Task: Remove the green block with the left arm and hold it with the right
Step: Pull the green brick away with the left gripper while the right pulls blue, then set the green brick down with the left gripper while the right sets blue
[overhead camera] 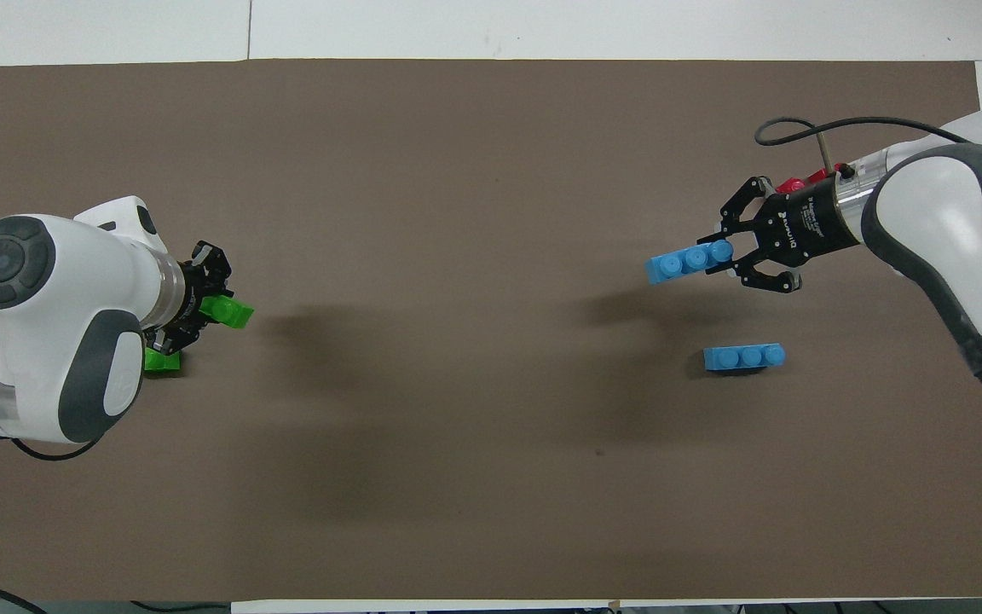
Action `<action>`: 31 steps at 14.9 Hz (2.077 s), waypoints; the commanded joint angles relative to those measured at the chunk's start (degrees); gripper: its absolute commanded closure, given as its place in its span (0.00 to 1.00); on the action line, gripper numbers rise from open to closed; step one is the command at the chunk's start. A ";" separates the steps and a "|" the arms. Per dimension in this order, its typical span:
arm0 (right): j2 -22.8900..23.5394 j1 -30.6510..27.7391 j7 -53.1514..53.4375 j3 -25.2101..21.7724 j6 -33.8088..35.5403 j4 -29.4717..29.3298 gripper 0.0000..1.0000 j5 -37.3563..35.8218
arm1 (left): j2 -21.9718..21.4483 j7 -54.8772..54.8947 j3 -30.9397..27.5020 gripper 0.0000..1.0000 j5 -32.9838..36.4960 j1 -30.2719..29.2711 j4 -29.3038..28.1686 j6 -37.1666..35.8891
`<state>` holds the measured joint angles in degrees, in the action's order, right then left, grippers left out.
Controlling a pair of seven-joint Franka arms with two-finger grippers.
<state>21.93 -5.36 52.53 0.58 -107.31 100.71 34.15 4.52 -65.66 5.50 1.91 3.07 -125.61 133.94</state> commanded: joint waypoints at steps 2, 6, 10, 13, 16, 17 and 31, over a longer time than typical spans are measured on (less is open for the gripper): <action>3.56 -3.16 -4.62 0.91 0.78 -2.27 1.00 -2.07 | 3.74 5.89 0.56 1.00 -0.86 -2.28 -0.16 4.92; 3.65 -3.25 -4.80 0.91 -0.27 -1.84 1.00 -1.99 | 7.34 8.97 0.48 1.00 -0.86 -2.72 0.36 7.92; 3.82 -4.04 -5.50 0.91 -1.94 -0.43 1.00 -2.07 | 7.53 10.63 0.47 1.00 -0.86 -2.81 0.37 8.45; 4.70 -4.57 -7.44 0.91 -2.29 -0.34 1.00 -1.90 | 7.53 13.89 0.47 0.01 -0.86 -3.60 0.37 8.19; 4.62 -4.66 -7.53 0.82 -3.26 0.36 1.00 -1.90 | 7.09 15.56 0.47 0.00 -0.86 -3.86 1.33 6.00; 4.53 -4.66 -7.53 0.91 -4.13 1.06 1.00 -1.90 | 7.00 15.65 0.47 0.00 -0.86 -4.39 1.77 5.46; -2.31 -3.69 -6.65 0.82 -0.37 -0.96 0.00 -5.76 | 3.66 38.81 0.47 0.00 -0.42 -5.71 23.47 -22.30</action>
<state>23.81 -9.05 46.01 1.07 -109.74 99.52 30.86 8.54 -34.67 5.47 1.90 -1.60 -105.51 115.60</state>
